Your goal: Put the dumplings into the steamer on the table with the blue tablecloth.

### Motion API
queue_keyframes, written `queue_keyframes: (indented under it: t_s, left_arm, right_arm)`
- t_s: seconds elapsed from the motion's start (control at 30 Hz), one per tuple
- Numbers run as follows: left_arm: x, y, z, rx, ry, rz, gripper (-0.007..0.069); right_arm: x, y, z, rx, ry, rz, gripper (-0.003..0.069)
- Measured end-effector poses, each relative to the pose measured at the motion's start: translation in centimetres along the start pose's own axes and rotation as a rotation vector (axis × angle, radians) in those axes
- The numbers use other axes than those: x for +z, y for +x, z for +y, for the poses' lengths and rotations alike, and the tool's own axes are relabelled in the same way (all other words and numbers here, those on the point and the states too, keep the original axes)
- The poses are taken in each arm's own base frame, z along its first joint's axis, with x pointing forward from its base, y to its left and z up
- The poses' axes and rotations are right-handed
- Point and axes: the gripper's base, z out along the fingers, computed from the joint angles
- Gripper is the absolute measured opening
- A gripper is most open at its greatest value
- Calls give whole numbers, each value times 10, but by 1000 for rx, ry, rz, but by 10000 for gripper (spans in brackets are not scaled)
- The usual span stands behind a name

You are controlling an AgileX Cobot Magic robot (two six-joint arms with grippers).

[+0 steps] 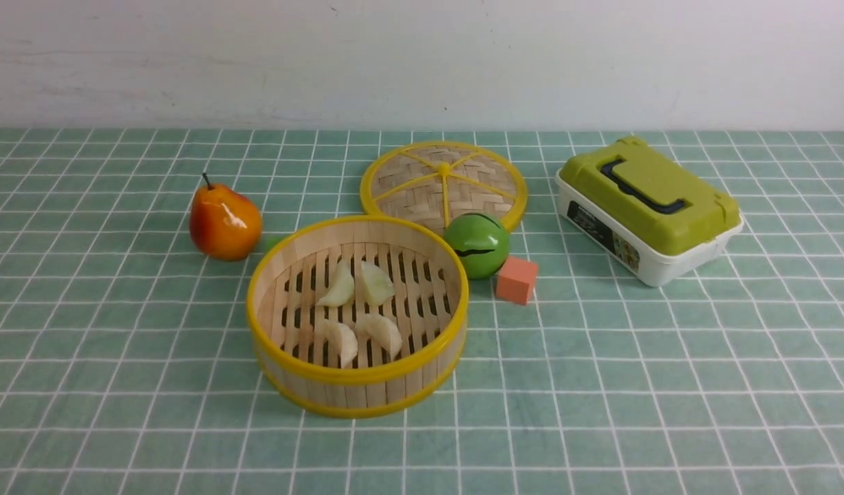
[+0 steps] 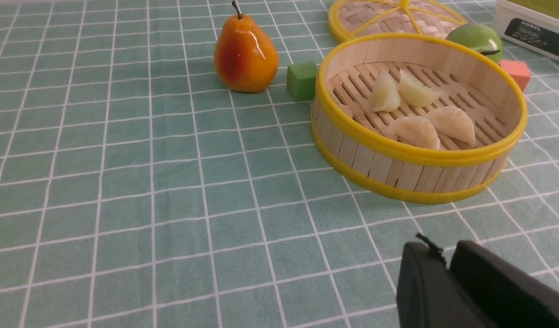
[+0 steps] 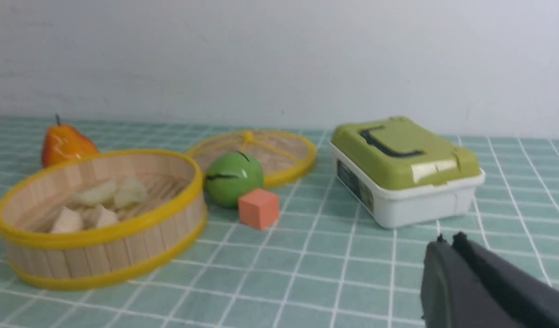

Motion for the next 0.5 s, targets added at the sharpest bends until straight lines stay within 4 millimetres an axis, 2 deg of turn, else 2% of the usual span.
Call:
queue_keyframes:
  t_s: [0.1,0.27,0.5]
  left_arm:
    - [0,0,0,0,0,0,83]
    - [0,0,0,0,0,0,90]
    - [0,0,0,0,0,0,91]
  right_arm:
    - [3,18,-5,18,85,34,-1]
    - [2,26,-9,24,172,99,-1]
    - [-1,40,-10,91,201,264,-1]
